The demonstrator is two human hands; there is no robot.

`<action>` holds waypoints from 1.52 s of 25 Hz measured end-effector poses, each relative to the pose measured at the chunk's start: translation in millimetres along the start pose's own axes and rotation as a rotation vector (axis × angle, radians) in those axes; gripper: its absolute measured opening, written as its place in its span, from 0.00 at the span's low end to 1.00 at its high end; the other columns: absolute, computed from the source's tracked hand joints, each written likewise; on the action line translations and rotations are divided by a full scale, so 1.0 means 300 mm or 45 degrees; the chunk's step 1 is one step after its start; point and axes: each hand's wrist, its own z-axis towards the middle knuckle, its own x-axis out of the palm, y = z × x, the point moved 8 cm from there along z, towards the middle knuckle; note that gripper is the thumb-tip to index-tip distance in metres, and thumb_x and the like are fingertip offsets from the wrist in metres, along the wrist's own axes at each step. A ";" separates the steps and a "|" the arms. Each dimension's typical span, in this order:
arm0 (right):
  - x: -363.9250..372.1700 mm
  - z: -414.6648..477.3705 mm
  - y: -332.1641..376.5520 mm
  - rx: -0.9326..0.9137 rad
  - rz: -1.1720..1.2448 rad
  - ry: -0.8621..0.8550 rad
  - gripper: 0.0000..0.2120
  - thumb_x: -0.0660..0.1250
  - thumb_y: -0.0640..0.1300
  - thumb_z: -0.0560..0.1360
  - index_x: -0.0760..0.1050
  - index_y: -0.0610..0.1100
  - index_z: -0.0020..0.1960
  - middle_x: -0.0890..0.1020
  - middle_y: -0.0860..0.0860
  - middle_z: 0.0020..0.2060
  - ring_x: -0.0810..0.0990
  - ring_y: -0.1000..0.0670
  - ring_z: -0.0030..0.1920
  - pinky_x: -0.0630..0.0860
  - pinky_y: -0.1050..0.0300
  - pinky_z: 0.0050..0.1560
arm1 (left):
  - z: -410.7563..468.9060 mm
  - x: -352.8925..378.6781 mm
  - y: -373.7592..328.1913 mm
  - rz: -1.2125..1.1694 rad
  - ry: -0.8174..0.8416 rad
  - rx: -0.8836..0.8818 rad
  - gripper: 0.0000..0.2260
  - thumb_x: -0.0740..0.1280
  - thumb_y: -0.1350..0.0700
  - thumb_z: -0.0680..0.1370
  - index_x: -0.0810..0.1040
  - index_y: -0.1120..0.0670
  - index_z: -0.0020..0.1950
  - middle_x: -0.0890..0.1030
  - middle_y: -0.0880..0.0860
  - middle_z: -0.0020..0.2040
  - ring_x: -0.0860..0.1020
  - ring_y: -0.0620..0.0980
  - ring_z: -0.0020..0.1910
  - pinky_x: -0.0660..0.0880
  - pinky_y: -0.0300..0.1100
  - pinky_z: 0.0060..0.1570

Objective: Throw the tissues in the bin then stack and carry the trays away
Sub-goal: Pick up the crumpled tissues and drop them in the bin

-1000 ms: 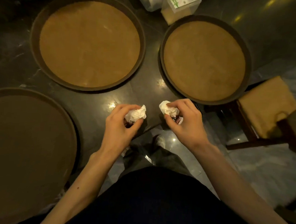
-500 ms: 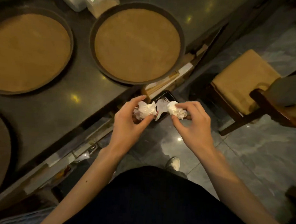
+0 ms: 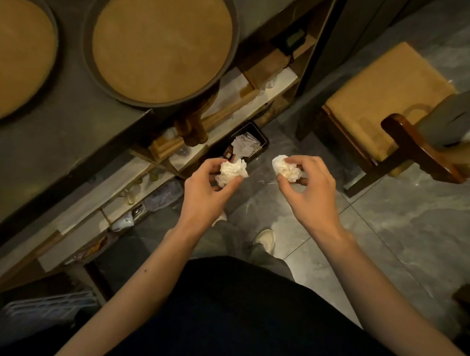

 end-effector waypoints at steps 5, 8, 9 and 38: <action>0.121 0.082 -0.070 0.075 -0.032 0.059 0.14 0.72 0.44 0.73 0.76 0.48 0.57 0.73 0.56 0.50 0.71 0.62 0.49 0.71 0.69 0.47 | 0.128 0.043 0.113 -0.004 0.045 -0.094 0.18 0.73 0.48 0.73 0.77 0.50 0.61 0.81 0.42 0.50 0.79 0.34 0.47 0.75 0.29 0.43; 0.199 0.150 -0.117 0.145 -0.033 0.052 0.14 0.72 0.43 0.73 0.77 0.47 0.58 0.74 0.55 0.50 0.73 0.60 0.49 0.76 0.59 0.48 | 0.249 0.075 0.208 0.013 0.064 -0.178 0.21 0.72 0.45 0.72 0.78 0.52 0.62 0.81 0.42 0.50 0.79 0.34 0.47 0.76 0.31 0.45; 0.228 0.180 -0.136 0.166 -0.024 0.047 0.14 0.72 0.43 0.73 0.77 0.47 0.57 0.75 0.54 0.50 0.73 0.59 0.48 0.77 0.57 0.49 | 0.293 0.090 0.241 0.000 0.082 -0.202 0.21 0.72 0.44 0.72 0.78 0.52 0.62 0.82 0.44 0.50 0.80 0.37 0.48 0.77 0.33 0.47; 1.140 0.748 -1.164 0.229 -0.231 0.722 0.19 0.69 0.41 0.75 0.73 0.39 0.64 0.71 0.38 0.64 0.75 0.36 0.59 0.74 0.46 0.60 | 0.983 0.679 1.237 0.222 -0.217 -0.838 0.19 0.72 0.54 0.75 0.78 0.65 0.60 0.81 0.59 0.58 0.78 0.48 0.51 0.68 0.21 0.34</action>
